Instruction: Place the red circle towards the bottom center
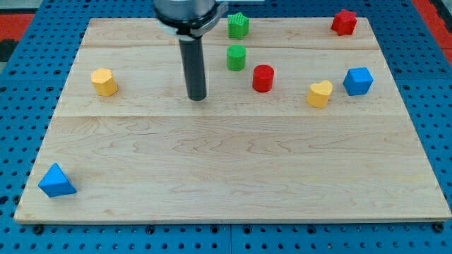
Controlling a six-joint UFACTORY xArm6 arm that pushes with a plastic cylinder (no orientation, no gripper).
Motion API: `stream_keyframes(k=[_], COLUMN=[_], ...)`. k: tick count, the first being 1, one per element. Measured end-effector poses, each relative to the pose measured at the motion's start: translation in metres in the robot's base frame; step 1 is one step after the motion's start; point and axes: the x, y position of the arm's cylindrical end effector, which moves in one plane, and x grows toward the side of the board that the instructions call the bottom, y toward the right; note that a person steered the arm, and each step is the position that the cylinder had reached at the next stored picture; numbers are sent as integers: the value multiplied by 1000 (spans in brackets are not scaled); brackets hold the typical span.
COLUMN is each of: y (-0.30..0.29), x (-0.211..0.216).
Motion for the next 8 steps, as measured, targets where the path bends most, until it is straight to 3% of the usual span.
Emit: stream_keyframes(k=[3, 6, 8], y=[101, 89, 117], x=[-74, -39, -21])
